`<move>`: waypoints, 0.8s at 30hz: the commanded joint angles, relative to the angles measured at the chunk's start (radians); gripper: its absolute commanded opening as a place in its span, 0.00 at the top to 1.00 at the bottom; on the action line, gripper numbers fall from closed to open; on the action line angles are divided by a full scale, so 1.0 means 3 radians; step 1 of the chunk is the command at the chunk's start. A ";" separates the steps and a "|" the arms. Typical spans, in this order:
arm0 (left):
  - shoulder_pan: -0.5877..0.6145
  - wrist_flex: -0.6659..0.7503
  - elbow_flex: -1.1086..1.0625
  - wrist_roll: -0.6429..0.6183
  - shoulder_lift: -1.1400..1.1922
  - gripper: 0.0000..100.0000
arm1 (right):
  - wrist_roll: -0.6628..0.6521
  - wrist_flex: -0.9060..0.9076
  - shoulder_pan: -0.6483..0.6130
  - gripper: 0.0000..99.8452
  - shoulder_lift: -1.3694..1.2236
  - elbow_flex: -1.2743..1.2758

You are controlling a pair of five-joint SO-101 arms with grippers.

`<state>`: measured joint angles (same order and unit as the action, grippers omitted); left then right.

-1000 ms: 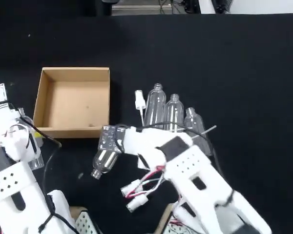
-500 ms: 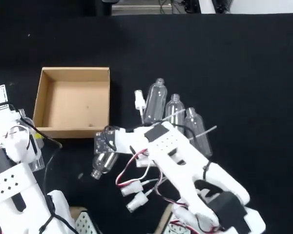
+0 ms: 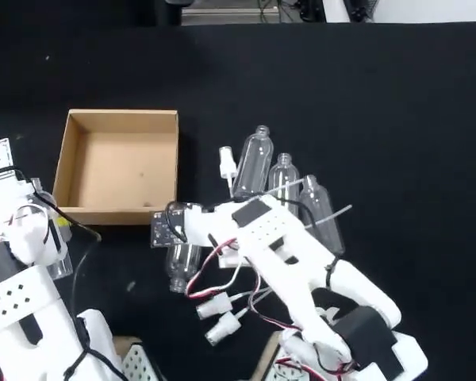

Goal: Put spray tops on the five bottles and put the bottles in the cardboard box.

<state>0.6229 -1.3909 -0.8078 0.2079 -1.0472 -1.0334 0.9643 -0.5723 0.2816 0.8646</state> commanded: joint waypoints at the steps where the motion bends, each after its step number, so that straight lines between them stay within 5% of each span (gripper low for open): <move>1: -0.0038 -0.0005 0.0054 -0.0041 -0.0056 0.97 | 0.0292 0.0358 0.0271 0.99 0.0366 -0.0355; 6: -0.0043 0.0005 0.0054 -0.0041 -0.0056 0.97 | 0.0614 0.0496 0.0419 0.98 0.0918 -0.0284; 12: -0.0043 0.0005 0.0059 -0.0041 -0.0056 0.97 | 0.0604 0.0107 0.0087 0.73 0.0811 -0.0100; 24: -0.0038 -0.0015 0.0049 -0.0041 -0.0056 0.97 | -0.0368 -0.0026 0.0097 0.71 -0.0171 -0.0524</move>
<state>0.6229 -1.3909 -0.8078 0.2079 -1.0472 -1.1116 0.9766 -0.5340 0.2524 0.7940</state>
